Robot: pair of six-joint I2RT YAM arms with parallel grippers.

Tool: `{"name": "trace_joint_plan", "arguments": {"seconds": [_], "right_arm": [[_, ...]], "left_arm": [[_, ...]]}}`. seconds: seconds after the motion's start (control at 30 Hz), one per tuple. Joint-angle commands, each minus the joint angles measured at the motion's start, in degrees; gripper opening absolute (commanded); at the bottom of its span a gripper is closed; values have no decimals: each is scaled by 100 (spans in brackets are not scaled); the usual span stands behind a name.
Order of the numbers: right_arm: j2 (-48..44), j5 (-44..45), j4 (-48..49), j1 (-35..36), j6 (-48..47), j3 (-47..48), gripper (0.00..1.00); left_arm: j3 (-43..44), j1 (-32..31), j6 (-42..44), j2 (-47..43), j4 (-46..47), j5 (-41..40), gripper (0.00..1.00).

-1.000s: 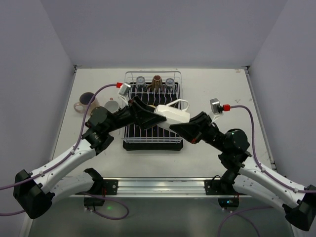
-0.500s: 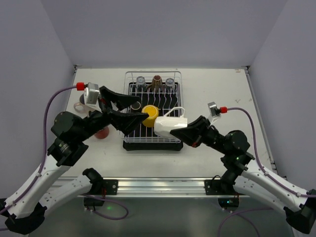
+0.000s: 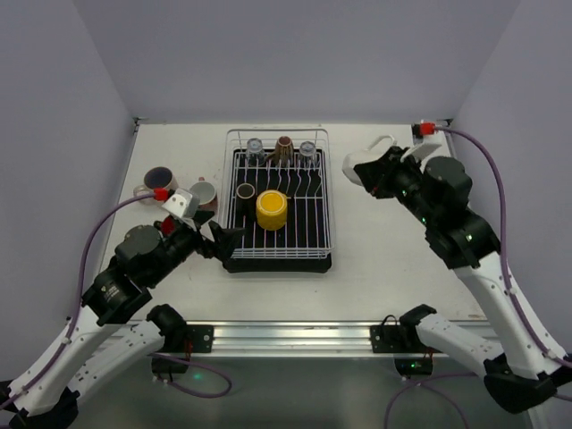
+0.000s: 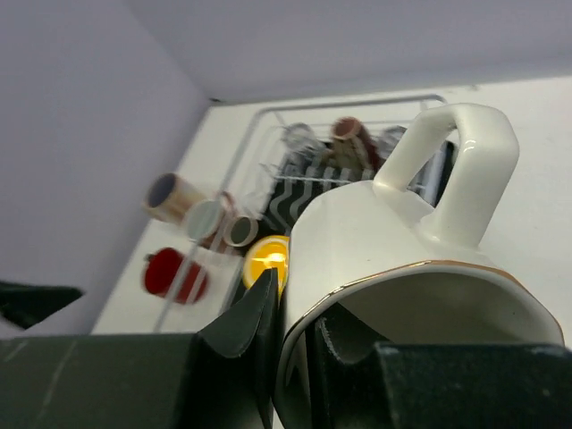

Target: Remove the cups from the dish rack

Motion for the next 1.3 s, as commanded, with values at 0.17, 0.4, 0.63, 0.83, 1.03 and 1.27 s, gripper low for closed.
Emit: {"name": "trace_joint_plan", "arguments": {"seconds": [0.17,0.4,0.63,0.83,1.03,1.27], "right_arm": [[2569,-337,-1611,-1425,-1303,1779,0],[4688,-12,-2314,-1602,-1497,3080,0],[6113,278,-2781,-1681,-1699,3951,0],[6904,349,-2984,-1751,-1884,4418,0],[7229,287,-2940,-1778,-1928,4427,0],[6985,199,-2562,-1778,-1779,3900,29]], "left_arm": [[-673,30,361,-347,127,-814,100],[-752,30,326,-260,153,-586,100],[-778,48,317,-207,144,-560,100],[-778,92,317,-101,136,-534,100],[-769,171,317,4,136,-525,100],[-690,233,326,320,92,-498,100]]}}
